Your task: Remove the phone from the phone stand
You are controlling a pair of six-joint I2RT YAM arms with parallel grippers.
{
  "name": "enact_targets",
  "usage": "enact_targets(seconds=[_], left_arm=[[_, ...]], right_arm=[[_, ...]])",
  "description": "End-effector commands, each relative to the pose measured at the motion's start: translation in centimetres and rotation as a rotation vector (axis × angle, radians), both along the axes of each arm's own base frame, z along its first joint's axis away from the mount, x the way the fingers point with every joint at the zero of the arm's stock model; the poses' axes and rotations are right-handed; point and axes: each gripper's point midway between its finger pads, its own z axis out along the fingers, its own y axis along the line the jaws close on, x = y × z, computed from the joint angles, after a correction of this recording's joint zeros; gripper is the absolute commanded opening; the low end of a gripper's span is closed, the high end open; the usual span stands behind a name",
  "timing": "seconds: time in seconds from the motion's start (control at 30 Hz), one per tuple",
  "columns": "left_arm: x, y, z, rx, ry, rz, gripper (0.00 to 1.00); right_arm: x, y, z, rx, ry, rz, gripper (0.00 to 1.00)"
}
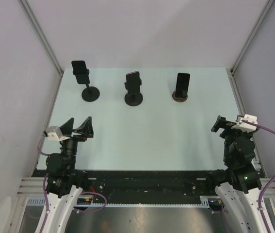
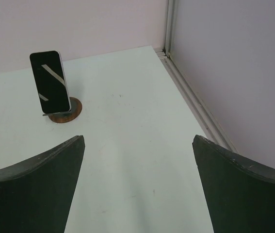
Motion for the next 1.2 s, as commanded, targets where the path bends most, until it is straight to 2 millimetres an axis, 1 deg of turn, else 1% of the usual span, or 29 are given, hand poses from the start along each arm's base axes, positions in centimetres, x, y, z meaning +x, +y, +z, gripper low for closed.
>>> enact_targets(seconds=[0.0, 0.23, 0.37, 0.4, 0.47, 0.5, 0.53, 0.57, 0.6, 0.63, 0.67, 0.7, 0.73, 0.77, 0.8, 0.83, 0.87, 0.9, 0.93, 0.97, 1.0, 1.03, 1.07, 1.1, 1.13, 1.17], left_arm=[[-0.7, -0.4, 1.0, -0.033, -0.049, -0.034, 1.0], [-1.1, -0.7, 1.3, -0.037, -0.067, -0.051, 1.0], [-1.5, -0.8, 1.7, -0.042, -0.088, -0.063, 1.0], [-1.7, -0.8, 1.9, -0.044, -0.098, -0.069, 1.0], [-2.0, -1.1, 2.1, -0.046, -0.107, -0.086, 1.0], [-2.2, -1.2, 2.3, -0.05, -0.114, -0.094, 1.0], [-2.2, -1.3, 1.8, -0.044, -0.097, -0.098, 1.0], [-2.3, -1.5, 1.8, -0.045, -0.099, -0.109, 1.0], [-2.4, -1.5, 1.9, -0.049, -0.106, -0.112, 1.0], [-2.5, -1.6, 2.0, -0.052, -0.11, -0.116, 1.0], [-2.6, -1.6, 2.0, -0.053, -0.11, -0.118, 1.0], [-2.6, -1.5, 2.0, -0.054, -0.11, -0.113, 1.0], [-2.5, -1.4, 2.0, -0.057, -0.109, -0.105, 1.0], [-2.5, -1.3, 2.0, -0.061, -0.11, -0.101, 1.0], [-2.5, -1.2, 2.0, -0.064, -0.109, -0.097, 1.0], [-2.5, -1.0, 2.1, -0.068, -0.113, -0.09, 1.0], [-2.5, -0.9, 2.0, -0.07, -0.111, -0.083, 1.0], [-2.5, -0.8, 2.0, -0.072, -0.11, -0.077, 1.0], [-2.4, -0.8, 2.0, -0.071, -0.107, -0.077, 1.0], [-2.4, -0.8, 2.0, -0.068, -0.106, -0.074, 1.0], [-2.3, -0.8, 1.9, -0.064, -0.103, -0.075, 1.0], [-2.2, -0.9, 1.8, -0.062, -0.098, -0.076, 1.0], [-2.1, -1.0, 1.7, -0.055, -0.091, -0.079, 1.0], [-2.1, -1.0, 1.8, -0.053, -0.091, -0.08, 1.0], [-2.1, -1.1, 1.8, -0.051, -0.09, -0.081, 1.0], [-1.9, -1.1, 1.5, -0.042, -0.076, -0.08, 1.0]], right_arm=[[-0.1, -0.4, 0.6, 0.005, -0.004, -0.023, 1.0], [0.3, -0.3, 0.3, 0.009, 0.012, -0.032, 1.0], [0.8, 0.2, -0.1, 0.041, 0.024, -0.019, 1.0], [1.1, 0.9, -0.4, 0.044, 0.039, 0.017, 1.0], [1.4, 1.5, -0.5, 0.073, 0.051, 0.042, 1.0], [1.8, 2.4, -0.7, 0.079, 0.071, 0.088, 1.0], [2.0, 3.0, -0.9, 0.082, 0.087, 0.118, 1.0], [2.1, 3.6, 0.1, 0.093, 0.075, 0.147, 1.0], [2.3, 4.2, 0.4, 0.106, 0.078, 0.176, 1.0], [2.9, 4.4, -0.1, 0.116, 0.122, 0.17, 1.0], [3.1, 4.5, 1.3, 0.155, 0.106, 0.164, 1.0], [3.5, 4.6, 1.6, 0.163, 0.125, 0.155, 1.0], [4.3, 4.9, 0.3, 0.159, 0.208, 0.15, 1.0], [4.8, 5.2, 1.7, 0.171, 0.207, 0.153, 1.0], [5.0, 5.5, 1.2, 0.172, 0.255, 0.155, 1.0], [6.2, 5.8, 0.0, 0.172, 0.322, 0.144, 1.0], [6.6, 5.9, 0.2, 0.181, 0.338, 0.138, 1.0], [7.1, 6.7, 0.9, 0.198, 0.347, 0.173, 1.0], [7.7, 7.2, 0.8, 0.205, 0.373, 0.19, 1.0], [8.9, 7.7, -0.4, 0.226, 0.431, 0.2, 1.0], [9.6, 7.9, 0.1, 0.254, 0.443, 0.2, 1.0], [10.4, 8.1, -0.2, 0.272, 0.461, 0.201, 1.0], [11.7, 8.3, -1.7, 0.282, 0.515, 0.193, 1.0], [12.7, 8.2, -1.1, 0.298, 0.5, 0.179, 1.0], [13.6, 8.3, -1.3, 0.3, 0.5, 0.174, 1.0], [15.2, 8.6, -2.0, 0.301, 0.502, 0.17, 1.0]])
